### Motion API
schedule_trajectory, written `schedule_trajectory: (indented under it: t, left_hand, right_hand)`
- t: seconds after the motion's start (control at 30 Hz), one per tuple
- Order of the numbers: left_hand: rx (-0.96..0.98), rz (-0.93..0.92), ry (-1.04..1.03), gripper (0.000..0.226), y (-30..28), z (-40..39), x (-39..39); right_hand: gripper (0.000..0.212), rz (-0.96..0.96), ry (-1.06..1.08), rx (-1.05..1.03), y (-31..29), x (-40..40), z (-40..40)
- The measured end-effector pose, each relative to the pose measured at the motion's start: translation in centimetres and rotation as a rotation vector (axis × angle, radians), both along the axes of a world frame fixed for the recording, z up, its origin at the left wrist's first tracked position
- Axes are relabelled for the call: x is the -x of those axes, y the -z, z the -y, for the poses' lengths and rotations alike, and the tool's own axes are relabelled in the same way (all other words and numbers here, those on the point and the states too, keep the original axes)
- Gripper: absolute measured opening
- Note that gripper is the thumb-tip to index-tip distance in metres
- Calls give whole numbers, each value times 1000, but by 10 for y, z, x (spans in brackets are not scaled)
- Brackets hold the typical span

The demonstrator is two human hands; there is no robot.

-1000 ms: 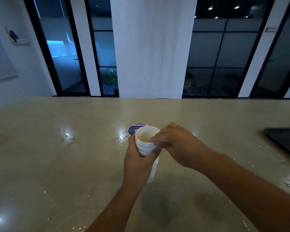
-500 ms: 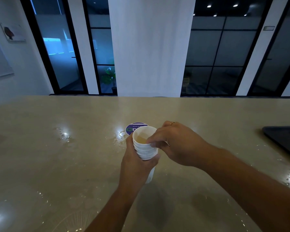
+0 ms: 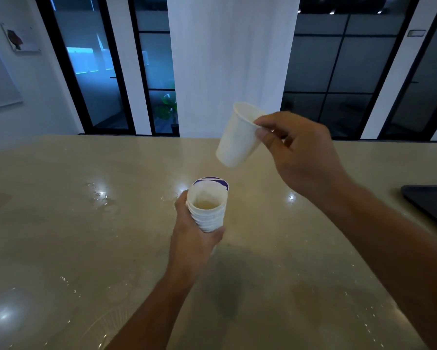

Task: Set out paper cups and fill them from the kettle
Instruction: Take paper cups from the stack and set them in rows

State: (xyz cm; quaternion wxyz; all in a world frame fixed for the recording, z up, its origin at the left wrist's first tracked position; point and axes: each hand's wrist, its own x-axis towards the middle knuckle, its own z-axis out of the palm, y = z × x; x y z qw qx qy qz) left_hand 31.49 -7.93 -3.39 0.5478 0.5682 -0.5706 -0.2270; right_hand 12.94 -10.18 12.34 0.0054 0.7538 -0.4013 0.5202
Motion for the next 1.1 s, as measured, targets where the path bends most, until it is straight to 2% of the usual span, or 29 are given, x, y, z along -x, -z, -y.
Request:
schedule_trajectory:
  t: [0.07, 0.23, 0.37, 0.67, 0.87, 1.03, 1.1]
  left_hand:
    - [25, -37, -51, 102, 1, 6, -10]
    - [30, -56, -85, 99, 3, 13, -24]
    - [38, -41, -115, 101, 4, 23, -38]
    - [39, -93, -69, 103, 11, 32, -50]
    - [30, -86, -57, 105, 15, 35, -51]
    - [-54, -75, -3, 110, 20, 31, -51]
    - [-86, -48, -2, 106, 24, 29, -51]
  right_hand:
    - [13, -41, 50, -104, 15, 0, 17]
    - [17, -316, 120, -454, 88, -12, 66]
    - [20, -350, 110, -580, 126, -26, 98]
    - [23, -369, 131, -524, 136, -67, 155]
    - [24, -442, 96, -616, 146, -74, 160]
    - [53, -476, 124, -562, 138, -65, 147]
    - [61, -344, 76, -563, 133, -62, 134]
